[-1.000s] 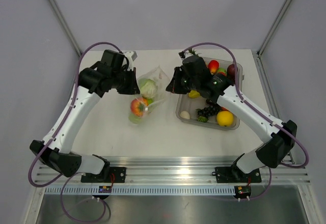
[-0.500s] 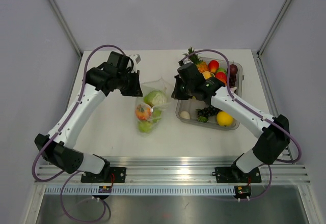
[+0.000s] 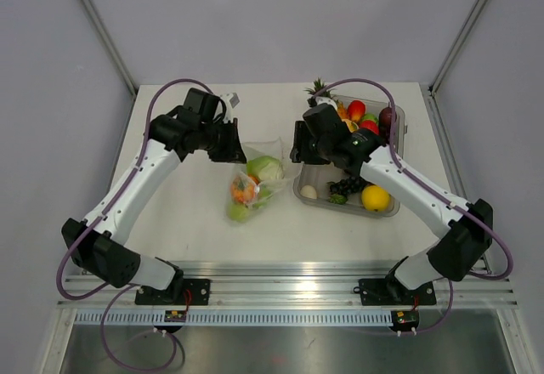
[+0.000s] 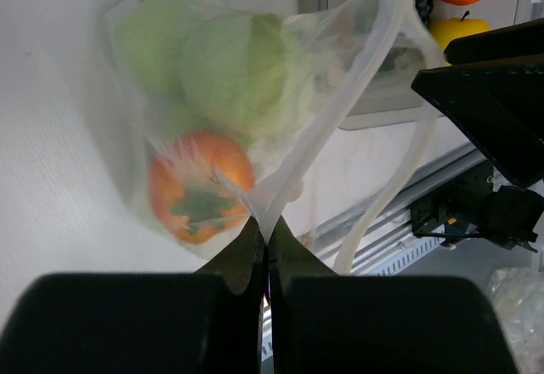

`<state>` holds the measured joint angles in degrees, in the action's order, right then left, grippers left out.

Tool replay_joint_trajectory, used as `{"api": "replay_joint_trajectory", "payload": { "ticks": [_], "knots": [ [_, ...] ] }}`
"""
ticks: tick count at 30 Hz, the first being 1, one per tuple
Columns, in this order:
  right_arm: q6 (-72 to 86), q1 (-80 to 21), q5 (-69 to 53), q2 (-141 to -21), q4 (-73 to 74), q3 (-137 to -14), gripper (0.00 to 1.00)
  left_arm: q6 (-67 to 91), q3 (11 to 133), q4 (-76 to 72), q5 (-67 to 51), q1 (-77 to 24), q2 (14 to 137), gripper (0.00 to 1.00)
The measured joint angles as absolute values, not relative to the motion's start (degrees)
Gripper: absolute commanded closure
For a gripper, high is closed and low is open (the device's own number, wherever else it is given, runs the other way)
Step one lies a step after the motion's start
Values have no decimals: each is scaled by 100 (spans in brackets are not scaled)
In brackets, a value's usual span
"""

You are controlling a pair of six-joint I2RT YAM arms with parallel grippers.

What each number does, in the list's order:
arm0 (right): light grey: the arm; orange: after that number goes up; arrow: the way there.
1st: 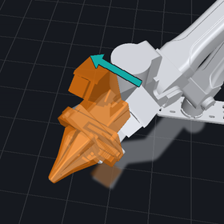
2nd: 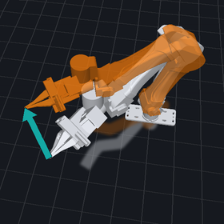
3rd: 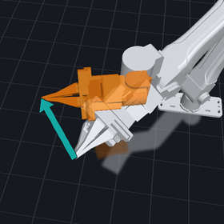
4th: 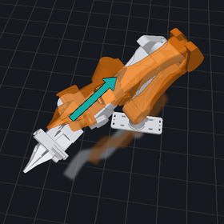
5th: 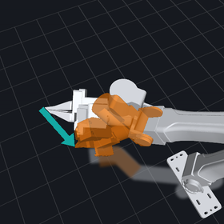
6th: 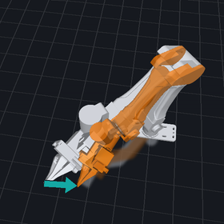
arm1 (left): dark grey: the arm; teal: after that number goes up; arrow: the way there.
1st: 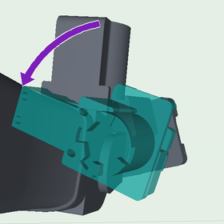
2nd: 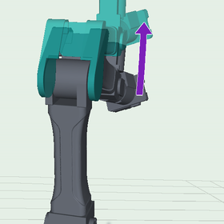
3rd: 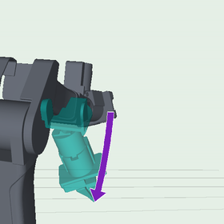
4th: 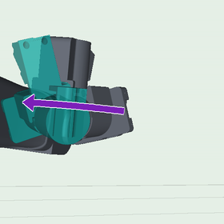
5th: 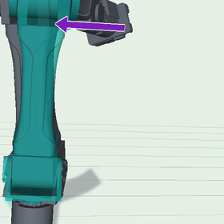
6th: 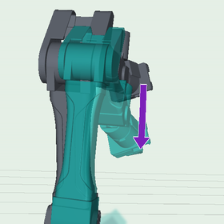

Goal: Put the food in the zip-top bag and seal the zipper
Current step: Adjust the zipper food storage bag at the center of the board, then pick up the fake fruit from the bin.

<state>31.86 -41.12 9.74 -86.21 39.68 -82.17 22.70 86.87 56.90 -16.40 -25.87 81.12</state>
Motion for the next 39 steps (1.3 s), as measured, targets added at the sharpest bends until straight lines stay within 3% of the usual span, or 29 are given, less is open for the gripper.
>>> {"api": "replay_joint_trajectory", "payload": {
  "ticks": [5, 10, 15, 24, 39],
  "knots": [
    [3179, -4077, 1249, -8221, 4115, -8217, 27, 2526, 8475, 5404, -1785, -2650, 8121, 100],
    [3264, -3798, 1592, -7284, 4217, -8034, 25, 2696, 8471, 5223, -1800, -2714, 8165, 100],
    [3627, -2644, 1505, -6718, 4235, -7135, 23, 2797, 8471, 5087, -1802, -2718, 8176, 100],
    [4567, -2185, 1100, -7721, 4180, -5743, 22, 2860, 8493, 4963, -1872, -2735, 8333, 100],
    [5590, -1911, 1083, -8785, 3247, -5461, 22, 2867, 8582, 4904, -2040, -2799, 8431, 100]
  ]
}}
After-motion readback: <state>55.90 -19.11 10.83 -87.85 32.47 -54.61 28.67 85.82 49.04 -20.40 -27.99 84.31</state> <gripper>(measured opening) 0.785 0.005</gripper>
